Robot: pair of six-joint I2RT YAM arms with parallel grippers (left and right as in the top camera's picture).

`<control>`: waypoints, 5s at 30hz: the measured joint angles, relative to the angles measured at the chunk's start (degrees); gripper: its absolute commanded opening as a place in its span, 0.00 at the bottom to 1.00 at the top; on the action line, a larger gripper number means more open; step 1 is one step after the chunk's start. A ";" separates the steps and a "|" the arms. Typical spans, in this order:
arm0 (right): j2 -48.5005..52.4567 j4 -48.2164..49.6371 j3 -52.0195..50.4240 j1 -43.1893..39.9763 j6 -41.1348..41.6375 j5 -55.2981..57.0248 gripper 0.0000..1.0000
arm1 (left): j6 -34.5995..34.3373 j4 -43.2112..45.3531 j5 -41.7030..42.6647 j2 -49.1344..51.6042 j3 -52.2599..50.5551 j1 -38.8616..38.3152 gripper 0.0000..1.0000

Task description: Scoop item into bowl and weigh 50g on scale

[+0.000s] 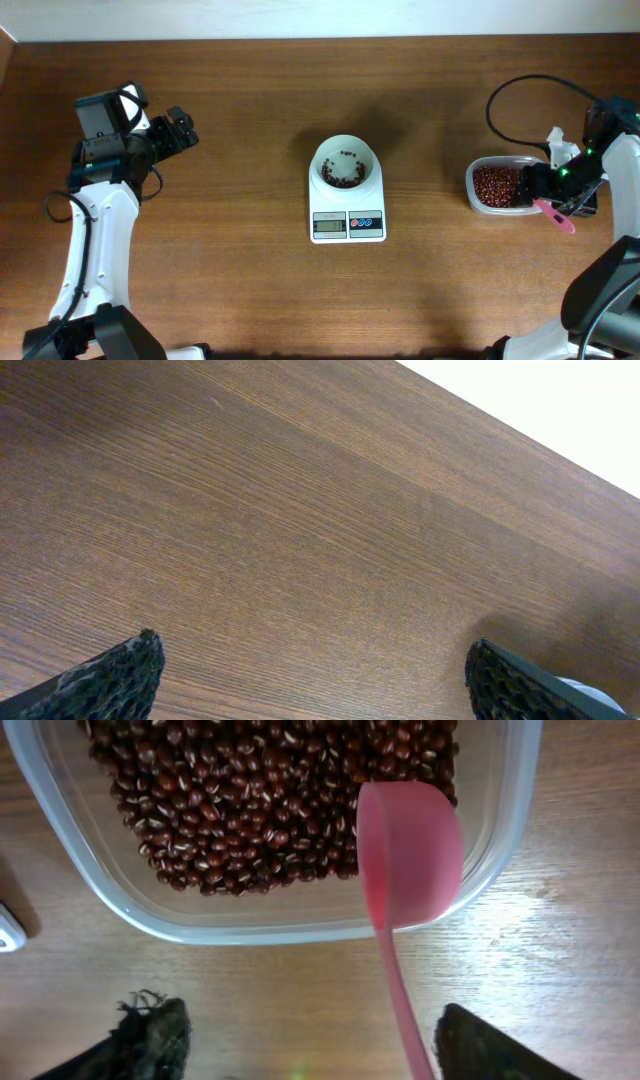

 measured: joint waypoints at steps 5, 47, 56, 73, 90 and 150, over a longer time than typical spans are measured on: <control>0.00 2.34 0.00 0.00 0.98 0.02 0.99 | 0.00 0.00 0.00 0.00 0.00 0.00 0.99; -9.29 20.17 -20.76 -25.42 6.49 -40.98 0.71 | 0.00 0.00 0.00 0.00 0.02 0.00 0.99; -9.29 24.06 -20.81 -22.97 10.10 -41.33 0.66 | 0.00 0.02 0.00 0.00 0.02 0.00 0.99; -9.29 15.52 -24.17 -20.24 23.80 -26.16 0.80 | 0.00 0.00 0.02 0.00 0.02 0.00 0.99; -9.31 20.68 -27.93 -18.10 25.42 -39.17 0.72 | 0.00 -0.02 0.00 0.00 0.02 0.00 0.99; -9.29 28.35 -17.62 1.40 51.25 -9.33 0.54 | 0.00 -0.04 0.00 0.00 0.04 0.00 0.99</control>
